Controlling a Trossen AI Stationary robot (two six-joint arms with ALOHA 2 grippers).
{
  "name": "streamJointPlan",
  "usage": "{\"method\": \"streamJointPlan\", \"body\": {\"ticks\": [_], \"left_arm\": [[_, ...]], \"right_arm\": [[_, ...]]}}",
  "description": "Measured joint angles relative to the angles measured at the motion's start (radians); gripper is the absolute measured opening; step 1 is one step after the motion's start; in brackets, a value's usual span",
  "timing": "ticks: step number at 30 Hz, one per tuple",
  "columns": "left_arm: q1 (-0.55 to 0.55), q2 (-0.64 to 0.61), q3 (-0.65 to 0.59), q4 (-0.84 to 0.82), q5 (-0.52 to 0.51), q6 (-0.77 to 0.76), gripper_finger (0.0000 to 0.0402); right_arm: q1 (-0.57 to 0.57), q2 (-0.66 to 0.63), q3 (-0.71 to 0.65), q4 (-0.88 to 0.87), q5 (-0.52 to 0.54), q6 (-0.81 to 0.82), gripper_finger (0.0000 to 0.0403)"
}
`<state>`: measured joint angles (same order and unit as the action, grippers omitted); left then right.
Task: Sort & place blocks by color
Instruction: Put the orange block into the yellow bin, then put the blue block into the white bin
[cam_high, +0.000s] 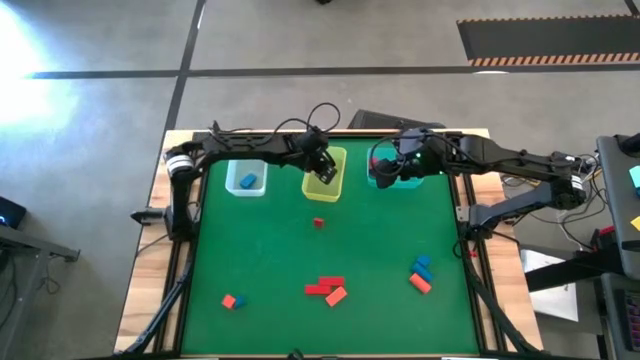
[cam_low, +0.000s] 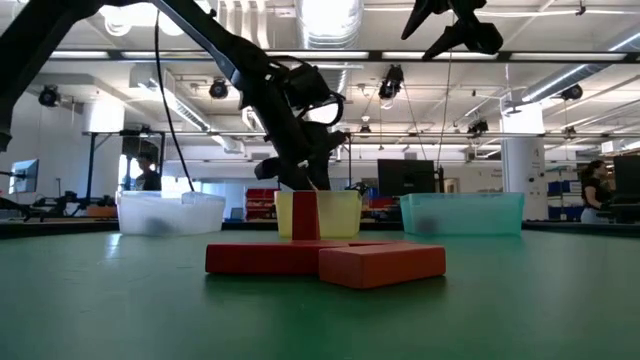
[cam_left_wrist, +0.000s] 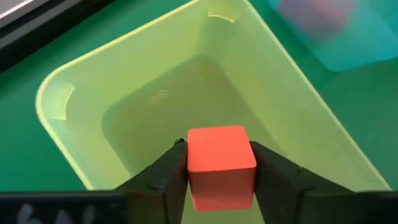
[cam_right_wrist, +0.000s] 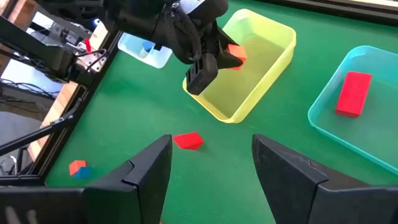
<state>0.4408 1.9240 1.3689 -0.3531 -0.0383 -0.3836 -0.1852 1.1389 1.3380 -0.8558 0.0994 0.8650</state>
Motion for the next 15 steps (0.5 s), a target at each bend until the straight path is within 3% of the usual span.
{"method": "streamJointPlan", "body": {"ticks": [5, 15], "left_arm": [[0.0, -0.003, 0.005, 0.006, -0.002, 0.0, 0.0192], [-0.01, -0.095, 0.014, 0.002, 0.067, -0.001, 0.0188]], "right_arm": [[0.0, 0.002, 0.0, 0.0, 0.0, 0.002, 0.021], [0.004, 0.002, -0.001, -0.002, -0.001, 0.075, 0.021]]}}
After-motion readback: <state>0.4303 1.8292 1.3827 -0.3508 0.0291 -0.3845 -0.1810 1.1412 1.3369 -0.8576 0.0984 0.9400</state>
